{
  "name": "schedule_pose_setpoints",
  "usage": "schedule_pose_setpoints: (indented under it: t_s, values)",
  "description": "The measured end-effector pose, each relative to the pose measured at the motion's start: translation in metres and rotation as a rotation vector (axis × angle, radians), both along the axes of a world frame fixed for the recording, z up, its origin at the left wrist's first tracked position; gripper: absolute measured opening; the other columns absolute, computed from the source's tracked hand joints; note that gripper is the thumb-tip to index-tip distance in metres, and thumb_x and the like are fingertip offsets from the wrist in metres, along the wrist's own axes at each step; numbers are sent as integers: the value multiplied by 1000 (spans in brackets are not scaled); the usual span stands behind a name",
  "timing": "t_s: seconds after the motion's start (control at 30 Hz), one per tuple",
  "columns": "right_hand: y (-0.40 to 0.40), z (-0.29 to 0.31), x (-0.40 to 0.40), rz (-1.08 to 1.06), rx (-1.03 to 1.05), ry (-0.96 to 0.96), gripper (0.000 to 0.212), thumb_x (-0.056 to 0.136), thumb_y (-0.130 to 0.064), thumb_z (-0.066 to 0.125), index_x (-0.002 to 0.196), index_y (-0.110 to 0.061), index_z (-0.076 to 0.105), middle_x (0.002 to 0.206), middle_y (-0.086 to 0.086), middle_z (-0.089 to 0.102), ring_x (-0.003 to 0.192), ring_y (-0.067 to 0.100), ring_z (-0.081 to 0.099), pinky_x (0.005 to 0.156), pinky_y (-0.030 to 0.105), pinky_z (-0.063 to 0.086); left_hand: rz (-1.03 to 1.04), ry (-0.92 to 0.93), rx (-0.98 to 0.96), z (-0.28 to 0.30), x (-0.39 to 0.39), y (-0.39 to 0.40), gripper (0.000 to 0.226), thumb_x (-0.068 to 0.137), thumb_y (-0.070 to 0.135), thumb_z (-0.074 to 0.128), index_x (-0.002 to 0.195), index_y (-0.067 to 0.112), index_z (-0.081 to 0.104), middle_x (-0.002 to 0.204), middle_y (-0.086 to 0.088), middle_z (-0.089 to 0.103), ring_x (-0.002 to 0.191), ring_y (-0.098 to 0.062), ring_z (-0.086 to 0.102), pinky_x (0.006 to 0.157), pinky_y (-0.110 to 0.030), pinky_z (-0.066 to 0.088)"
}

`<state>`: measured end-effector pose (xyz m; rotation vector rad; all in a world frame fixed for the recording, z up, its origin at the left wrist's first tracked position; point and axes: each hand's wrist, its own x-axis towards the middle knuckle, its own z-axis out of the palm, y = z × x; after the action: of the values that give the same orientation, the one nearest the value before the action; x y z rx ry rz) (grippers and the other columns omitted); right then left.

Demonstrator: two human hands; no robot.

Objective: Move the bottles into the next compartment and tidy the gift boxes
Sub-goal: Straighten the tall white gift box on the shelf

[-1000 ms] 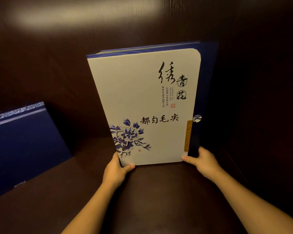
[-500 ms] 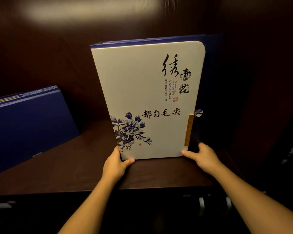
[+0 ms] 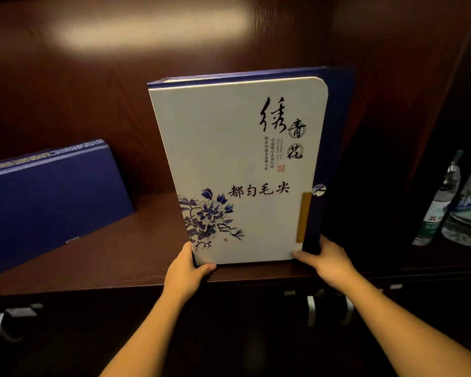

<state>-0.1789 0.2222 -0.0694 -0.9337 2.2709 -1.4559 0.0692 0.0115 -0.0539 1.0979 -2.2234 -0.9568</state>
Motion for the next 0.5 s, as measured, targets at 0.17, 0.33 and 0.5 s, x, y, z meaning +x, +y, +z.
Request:
schedule_pose_setpoints:
  t_s: [0.17, 0.33, 0.5]
  values:
    - [-2, -4, -3, -16, -9, -1, 58, 70, -43, 82, 122, -30, 61, 108, -10, 68, 98, 11, 62, 85, 28, 48, -11, 13, -4, -3, -1, -4, 59, 73, 30, 79, 119, 31, 43, 128, 6, 59, 115, -21, 55, 76, -33, 39]
    - [-2, -5, -5, -6, -22, 11, 47, 70, -42, 82, 111, -39, 59, 100, -14, 65, 93, 10, 62, 83, 29, 48, -8, 19, -26, -7, -1, -7, 62, 71, 31, 80, 122, 29, 44, 128, 4, 60, 115, -24, 56, 77, -32, 40]
    - [-2, -4, -6, 22, -42, -8, 46, 73, -39, 82, 112, -40, 58, 99, -18, 65, 94, 10, 62, 86, 29, 48, -7, 22, -4, -9, -2, -11, 61, 71, 32, 80, 120, 31, 43, 127, 6, 60, 114, -22, 56, 78, -34, 41]
